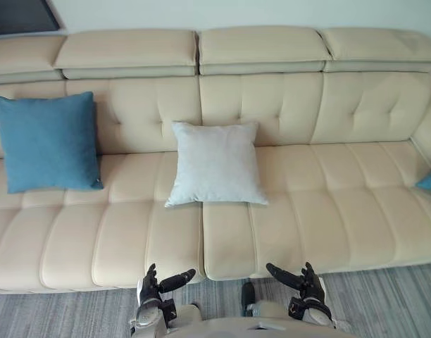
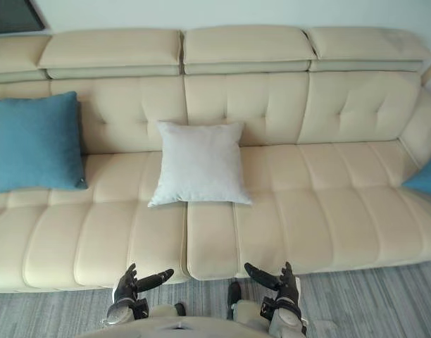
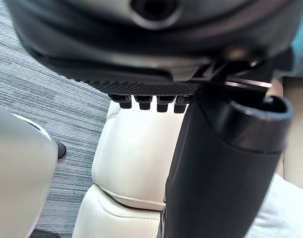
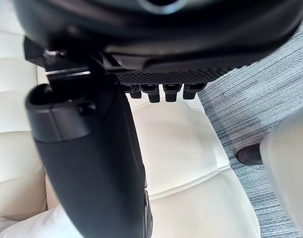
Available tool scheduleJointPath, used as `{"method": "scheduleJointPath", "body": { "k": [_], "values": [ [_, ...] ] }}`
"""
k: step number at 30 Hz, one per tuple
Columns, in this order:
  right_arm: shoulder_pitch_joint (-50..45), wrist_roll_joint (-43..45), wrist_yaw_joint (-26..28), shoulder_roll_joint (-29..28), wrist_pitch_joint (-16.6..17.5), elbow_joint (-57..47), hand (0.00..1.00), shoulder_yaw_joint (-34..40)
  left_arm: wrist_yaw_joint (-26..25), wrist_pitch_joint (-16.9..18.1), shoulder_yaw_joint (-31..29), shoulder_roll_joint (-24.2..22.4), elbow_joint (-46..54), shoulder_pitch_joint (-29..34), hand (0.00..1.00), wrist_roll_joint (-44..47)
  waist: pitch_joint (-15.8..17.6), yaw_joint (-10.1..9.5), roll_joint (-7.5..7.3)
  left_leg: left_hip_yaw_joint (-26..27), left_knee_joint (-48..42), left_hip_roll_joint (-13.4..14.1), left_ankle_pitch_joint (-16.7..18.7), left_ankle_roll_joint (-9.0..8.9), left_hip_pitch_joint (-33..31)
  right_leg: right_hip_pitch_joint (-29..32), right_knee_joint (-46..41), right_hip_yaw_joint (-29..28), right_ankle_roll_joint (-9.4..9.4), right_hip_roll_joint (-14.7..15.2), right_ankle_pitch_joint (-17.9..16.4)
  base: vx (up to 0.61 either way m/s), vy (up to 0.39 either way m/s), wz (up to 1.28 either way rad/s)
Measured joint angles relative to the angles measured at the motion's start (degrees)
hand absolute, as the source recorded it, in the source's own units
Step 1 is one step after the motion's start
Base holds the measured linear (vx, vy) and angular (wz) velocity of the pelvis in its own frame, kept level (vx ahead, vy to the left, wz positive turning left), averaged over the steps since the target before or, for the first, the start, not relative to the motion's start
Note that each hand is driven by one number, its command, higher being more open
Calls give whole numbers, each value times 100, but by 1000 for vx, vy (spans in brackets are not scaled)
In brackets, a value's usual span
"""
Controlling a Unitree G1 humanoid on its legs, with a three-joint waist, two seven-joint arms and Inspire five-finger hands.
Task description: Pick up cushions and gather them together orderly.
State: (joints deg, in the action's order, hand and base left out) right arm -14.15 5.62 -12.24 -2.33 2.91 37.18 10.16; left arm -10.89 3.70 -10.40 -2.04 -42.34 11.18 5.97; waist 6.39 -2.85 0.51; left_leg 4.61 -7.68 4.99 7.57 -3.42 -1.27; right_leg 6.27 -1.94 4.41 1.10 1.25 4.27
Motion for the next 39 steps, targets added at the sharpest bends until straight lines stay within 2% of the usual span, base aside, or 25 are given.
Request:
{"method": "scheduleJointPath", "body": {
  "k": [3, 6, 7, 8, 9, 10, 11, 12, 13, 14, 15, 17, 18, 19, 22, 24, 25, 27, 29, 31, 35, 36, 39],
  "values": [
    [128, -2, 5, 7, -7, 156, 100, -3, 1, 2, 5, 63, -151, -51, 100, -94, 23, -11, -31, 242, -252, 73, 140, -9, -9, 159, -322, -179, 51, -57, -55, -60, 34, -47],
    [357, -1, 2, -42, -23, 390, 100, -6, 1, 2, 4, 169, -206, -196, 100, -107, 74, -20, -143, 476, -834, 284, 296, 30, -410, 547, -916, -139, 148, -98, -298, -143, -36, -19],
    [417, 0, 10, -66, -54, 427, 100, -18, -11, 7, -11, 209, -217, -289, 100, -112, 135, -63, -196, 501, -932, 351, 296, 26, -502, 866, -1919, 125, -104, 18, -724, -112, -161, 12],
    [405, -1, 24, -83, -60, 465, 100, -23, -45, 5, -4, 256, -228, -319, 100, -113, 141, -67, -291, 476, -1117, 391, 295, 25, -623, 942, -3138, 379, 107, 338, -1287, -94, -255, 27],
    [403, 0, 27, -87, -60, 520, 100, -18, -46, -5, -8, 301, -200, -317, 100, -114, 37, -86, -493, 446, -1414, 368, 297, 25, -850, 926, -3661, 346, 450, 596, -1560, -56, -251, 43],
    [428, -2, 21, -129, -59, 534, 100, -8, -37, -1, -7, 350, -163, -383, 100, -132, 52, -103, -567, 424, -1656, 322, 299, 18, -1026, 1015, -3620, 348, 633, 591, -1609, -94, -209, 26],
    [500, 1, -1, -70, -57, 543, 100, 10, -37, -2, -3, 277, -164, -497, 100, -155, 36, -230, -520, 409, -1601, 391, 238, 91, -1175, 986, -3293, 387, 657, 451, -1596, -159, -189, -5],
    [586, -2, -86, 36, -35, 560, 100, -18, -33, 16, 27, 156, -120, -510, 100, -154, 0, -440, -479, 461, -1161, 505, -51, -106, -1130, 764, -3003, 283, 571, 299, -1908, -187, -223, 0],
    [679, -1, -141, 23, -15, 579, 100, -9, -31, 21, 126, 170, -37, -575, 100, -153, 18, -441, -614, 411, -1162, 369, -190, -178, -1318, 639, -2849, 207, 204, 374, -2238, -164, -211, 9],
    [749, -1, -156, 49, -15, 607, 100, -18, -33, 22, 164, 169, -42, -639, 100, -152, 58, -440, -618, 392, -1189, 339, -223, -214, -1391, 594, -2664, 186, -16, 317, -2284, -193, -170, 35],
    [956, -1, -165, 146, -20, 656, 100, -32, -19, -6, 295, 104, -57, -710, 100, -151, 236, -443, -308, 202, -1120, 509, -349, -294, -1405, 419, -2308, 335, -102, 75, -1986, -263, -132, 28],
    [941, -1, -200, 171, -15, 651, 100, -116, 16, -6, 337, -69, -48, -667, 100, -153, 242, -437, -116, -23, -813, 577, -632, -305, -1376, 238, -1915, 564, -188, -58, -1725, -251, -104, 40],
    [931, -1, -199, 174, -16, 652, 100, -127, 18, -5, 356, -85, -48, -672, 100, -154, 254, -433, -90, -57, -731, 589, -714, -343, -1374, 210, -1869, 634, -212, -74, -1689, -160, -65, 50],
    [937, -1, -205, 172, -21, 660, 100, -135, 14, -4, 409, -89, -48, -688, 100, -154, 300, -419, -44, -71, -538, 618, -953, -384, -1367, 204, -1789, 789, -266, -86, -1587, -147, -42, 43],
    [981, 0, -212, 173, -39, 730, 100, -137, -1, -5, 449, -53, -49, -710, 100, -164, 327, -414, -70, -42, -529, 635, -1001, -336, -1407, 277, -1693, 915, -320, -14, -1421, -119, 19, 25],
    [990, -2, -220, 169, -41, 759, 100, -140, 2, -5, 462, -11, -57, -724, 100, -214, 392, -327, -183, -53, -1092, 462, -571, -235, -1350, 321, -1738, 949, -254, 234, -1337, -91, 121, 18],
    [991, -2, -219, 169, -40, 759, 100, -142, 3, -6, 466, -5, -61, -717, 100, -216, 396, -309, -194, -60, -1229, 438, -446, -223, -1322, 352, -1746, 934, -223, 285, -1317, -89, 180, 4],
    [995, -2, -216, 198, -38, 760, 100, -148, 3, -5, 475, -14, -87, -708, 100, -218, 391, -288, -153, -259, -1460, 373, 95, -227, -1103, 470, -1754, 754, -85, 332, -1243, -96, 208, -26],
    [1037, -3, -198, 109, -44, 823, 100, -147, -7, -18, 447, 50, -195, -733, 100, -221, 442, -278, -188, -146, -1470, 275, 299, -156, -1055, 454, -1688, 508, 69, 391, -1139, -143, 268, -45],
    [922, -2, -153, -35, -61, 870, 100, -148, -23, -25, 443, 116, -208, -700, 100, -222, 409, -278, -211, 55, -1470, 183, 394, -84, -873, 295, -1485, 319, 200, 436, -974, -65, 221, -39],
    [764, 0, -95, -61, -151, 896, 100, -94, -25, -31, 444, 119, -467, -703, 100, -357, 252, -216, -66, 168, -1422, -22, 523, 31, -770, 236, -1086, -38, 327, 483, -713, 12, 159, -47],
    [803, 3, -83, -64, -160, 952, 100, -33, -28, -39, 443, 134, -546, -716, 100, -449, 234, -183, -48, 299, -1338, -31, 516, 21, -683, 205, -947, -175, 381, 466, -603, 65, 120, -49],
    [835, 6, -83, -64, -157, 1060, 100, 45, -5, -52, 444, 166, -717, -744, 100, -509, 192, -119, -28, 554, -1287, 3, 502, 64, -466, 50, -638, -454, 390, 350, -445, 111, 65, -60]
  ]
}}
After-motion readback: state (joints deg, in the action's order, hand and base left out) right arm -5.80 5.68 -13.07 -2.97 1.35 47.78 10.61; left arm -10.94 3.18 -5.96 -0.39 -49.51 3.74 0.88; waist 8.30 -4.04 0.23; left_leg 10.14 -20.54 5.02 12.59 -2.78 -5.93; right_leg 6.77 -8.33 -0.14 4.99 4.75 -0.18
